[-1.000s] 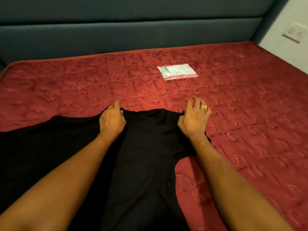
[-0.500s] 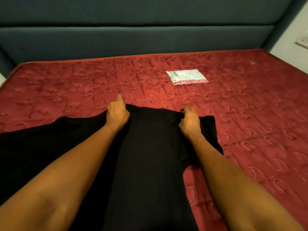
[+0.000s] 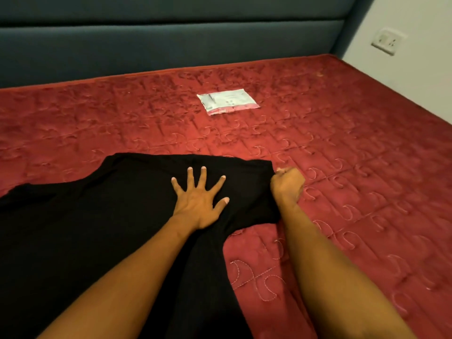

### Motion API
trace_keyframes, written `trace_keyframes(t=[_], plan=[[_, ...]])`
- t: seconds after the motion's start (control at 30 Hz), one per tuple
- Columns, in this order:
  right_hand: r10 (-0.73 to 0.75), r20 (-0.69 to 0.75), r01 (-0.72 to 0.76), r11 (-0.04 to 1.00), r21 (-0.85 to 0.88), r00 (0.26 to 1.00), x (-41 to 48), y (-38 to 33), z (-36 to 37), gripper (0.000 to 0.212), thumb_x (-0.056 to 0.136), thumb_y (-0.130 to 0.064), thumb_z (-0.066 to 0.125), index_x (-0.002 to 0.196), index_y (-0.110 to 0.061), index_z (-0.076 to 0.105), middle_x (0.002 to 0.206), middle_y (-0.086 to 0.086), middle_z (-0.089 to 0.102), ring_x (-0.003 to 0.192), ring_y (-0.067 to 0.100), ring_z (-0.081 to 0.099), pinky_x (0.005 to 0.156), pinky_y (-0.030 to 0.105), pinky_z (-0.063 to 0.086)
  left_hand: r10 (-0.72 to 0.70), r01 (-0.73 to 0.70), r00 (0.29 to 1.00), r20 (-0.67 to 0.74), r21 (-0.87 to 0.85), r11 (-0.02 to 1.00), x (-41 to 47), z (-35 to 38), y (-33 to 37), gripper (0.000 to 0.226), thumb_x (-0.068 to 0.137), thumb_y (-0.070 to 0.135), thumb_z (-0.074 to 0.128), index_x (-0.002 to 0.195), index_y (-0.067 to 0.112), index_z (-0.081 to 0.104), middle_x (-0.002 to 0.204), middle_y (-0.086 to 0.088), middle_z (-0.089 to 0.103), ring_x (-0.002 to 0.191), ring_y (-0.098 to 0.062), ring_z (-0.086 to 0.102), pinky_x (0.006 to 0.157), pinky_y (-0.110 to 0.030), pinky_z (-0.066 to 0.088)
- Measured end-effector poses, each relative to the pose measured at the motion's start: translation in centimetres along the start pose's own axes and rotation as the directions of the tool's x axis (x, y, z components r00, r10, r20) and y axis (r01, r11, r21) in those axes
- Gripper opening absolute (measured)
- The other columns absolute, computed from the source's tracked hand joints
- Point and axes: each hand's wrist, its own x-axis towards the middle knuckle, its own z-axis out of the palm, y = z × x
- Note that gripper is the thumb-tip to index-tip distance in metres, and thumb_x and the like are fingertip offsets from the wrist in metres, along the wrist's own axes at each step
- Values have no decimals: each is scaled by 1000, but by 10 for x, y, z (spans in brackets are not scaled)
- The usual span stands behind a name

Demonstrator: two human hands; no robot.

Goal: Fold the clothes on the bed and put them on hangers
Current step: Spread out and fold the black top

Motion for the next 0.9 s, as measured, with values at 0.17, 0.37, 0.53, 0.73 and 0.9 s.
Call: trace_keyframes(t=[0.17, 0.37, 0.53, 0.73, 0.9], plan=[[-7, 132, 43, 960, -275, 991, -33, 13, -23, 60, 97, -59, 55, 126, -7, 58, 121, 21, 68, 115, 41, 63, 91, 42, 48, -25, 35, 995, 101, -101, 994, -1, -6, 1, 72, 87, 86, 11, 153, 60, -3, 169, -3, -17, 151, -38, -26, 110, -76, -14], [-70, 410, 91, 995, -31, 909, -33, 45, -49, 58, 76, -16, 90, 126, -7, 62, 95, 4, 68, 94, 25, 66, 80, 30, 50, -74, -46, 974, -213, -510, 859, -43, -19, -8, 61, 101, 60, 29, 156, 35, 35, 165, -6, 29, 156, -28, 12, 124, -62, 5], [-37, 77, 28, 992, 124, 996, -62, 53, -48, 52, 87, -20, 80, 129, -2, 58, 83, -2, 68, 80, 15, 65, 86, 32, 53, -42, -33, 971, -236, -302, 953, -96, 5, 1, 56, 106, 46, 28, 157, 23, 36, 164, -18, 26, 155, -37, 12, 125, -59, 7], [-46, 58, 34, 980, 198, 997, -174, 72, -67, 31, 90, -35, 72, 110, -13, 64, 83, -7, 68, 74, 7, 67, 79, 38, 58, -182, 109, 936, -301, -245, 963, -174, 17, 20, 47, 102, 24, 44, 148, 14, 47, 159, -18, 37, 153, -36, 21, 125, -55, 15], [-122, 564, 237, 962, -135, 817, -220, 62, -77, 27, 81, -52, 79, 76, -28, 67, 72, -13, 68, 76, 9, 69, 70, 30, 52, -141, 64, 944, -298, -251, 966, -224, 26, 32, 46, 100, 24, 49, 144, 15, 51, 158, -17, 39, 151, -35, 25, 123, -56, 19]])
